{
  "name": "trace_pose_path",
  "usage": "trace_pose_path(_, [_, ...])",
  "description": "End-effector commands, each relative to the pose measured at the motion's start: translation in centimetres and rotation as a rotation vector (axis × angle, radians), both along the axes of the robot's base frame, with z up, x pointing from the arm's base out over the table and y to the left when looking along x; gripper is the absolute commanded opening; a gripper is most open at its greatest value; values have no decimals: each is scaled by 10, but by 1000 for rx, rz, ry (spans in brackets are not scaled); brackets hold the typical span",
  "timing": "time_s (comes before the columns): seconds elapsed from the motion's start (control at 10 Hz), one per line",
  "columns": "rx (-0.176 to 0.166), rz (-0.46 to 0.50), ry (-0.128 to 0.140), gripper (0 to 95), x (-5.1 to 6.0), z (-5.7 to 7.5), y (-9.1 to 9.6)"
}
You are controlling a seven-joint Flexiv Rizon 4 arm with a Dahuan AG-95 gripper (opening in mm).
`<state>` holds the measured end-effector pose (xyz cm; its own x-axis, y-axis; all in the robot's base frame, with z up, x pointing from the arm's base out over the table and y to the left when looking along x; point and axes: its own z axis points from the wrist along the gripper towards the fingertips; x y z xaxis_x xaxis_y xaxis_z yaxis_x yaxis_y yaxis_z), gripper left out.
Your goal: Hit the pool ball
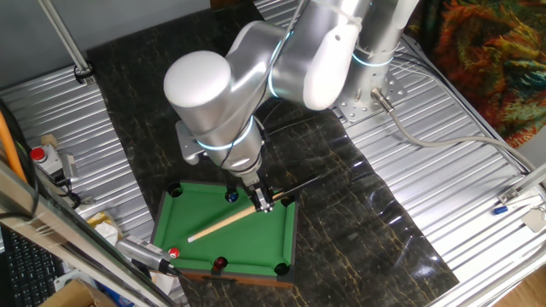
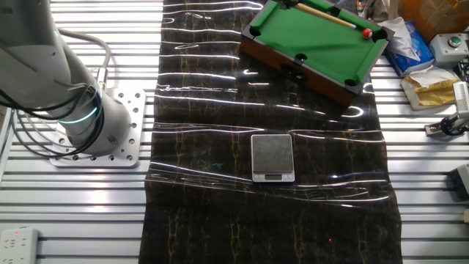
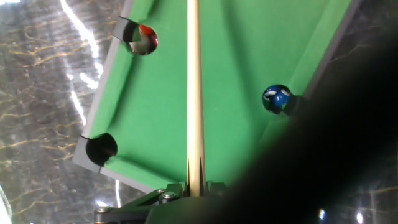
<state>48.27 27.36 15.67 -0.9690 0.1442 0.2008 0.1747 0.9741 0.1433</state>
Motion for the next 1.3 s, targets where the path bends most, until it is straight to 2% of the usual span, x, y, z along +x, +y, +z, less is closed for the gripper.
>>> trace_pose_path(0.1, [8, 4, -1, 0, 1, -1, 1])
trace_pose_path(0.3, [30, 10, -7, 0, 3, -5, 0])
trace_pose_path(0.6, [45, 12, -13, 0, 5, -12, 0])
trace_pose_path(0.9, [71, 4, -27, 0, 6, -14, 1])
trace_pose_path(1.3, [87, 0, -34, 0, 15, -22, 7])
